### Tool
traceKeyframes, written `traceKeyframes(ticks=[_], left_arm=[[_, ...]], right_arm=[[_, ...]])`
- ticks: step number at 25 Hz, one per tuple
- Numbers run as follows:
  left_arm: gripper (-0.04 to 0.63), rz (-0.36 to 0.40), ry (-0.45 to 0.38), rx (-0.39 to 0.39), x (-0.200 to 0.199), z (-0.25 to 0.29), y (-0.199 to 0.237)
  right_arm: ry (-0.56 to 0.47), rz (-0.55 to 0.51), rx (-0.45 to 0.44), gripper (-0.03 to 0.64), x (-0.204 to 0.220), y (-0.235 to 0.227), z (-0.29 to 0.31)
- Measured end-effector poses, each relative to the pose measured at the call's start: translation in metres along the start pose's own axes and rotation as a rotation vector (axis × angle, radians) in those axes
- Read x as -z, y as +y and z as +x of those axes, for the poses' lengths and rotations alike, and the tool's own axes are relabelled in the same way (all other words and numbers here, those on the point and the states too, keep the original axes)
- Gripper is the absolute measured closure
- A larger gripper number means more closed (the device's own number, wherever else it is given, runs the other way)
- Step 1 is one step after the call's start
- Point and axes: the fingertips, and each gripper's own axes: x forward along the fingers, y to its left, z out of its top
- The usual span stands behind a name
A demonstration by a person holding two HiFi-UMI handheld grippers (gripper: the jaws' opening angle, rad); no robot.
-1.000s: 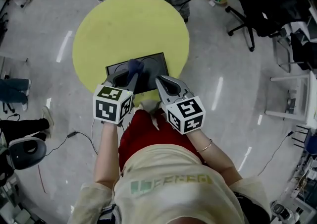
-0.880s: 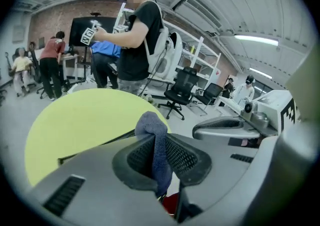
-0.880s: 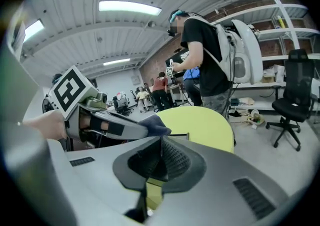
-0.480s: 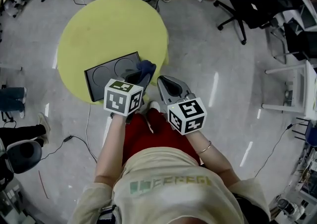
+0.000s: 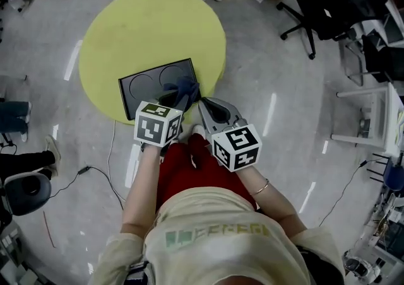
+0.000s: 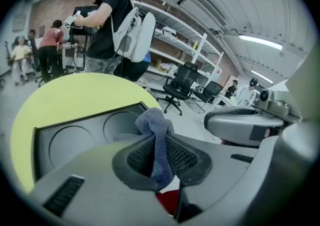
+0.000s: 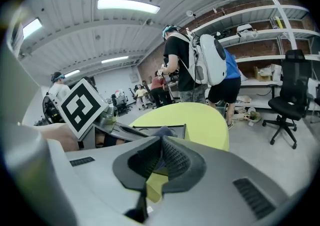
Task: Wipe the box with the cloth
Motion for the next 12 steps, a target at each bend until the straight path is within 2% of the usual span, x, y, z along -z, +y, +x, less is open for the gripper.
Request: traceKeyframes(ticks=[12], left_arm=[[0.532,-0.075,-0.051,-0.131,0.042,-0.088,0.089]], right_arm=[[0.039,-0.061,-0.053,0.578,0.007,0.089,0.038]])
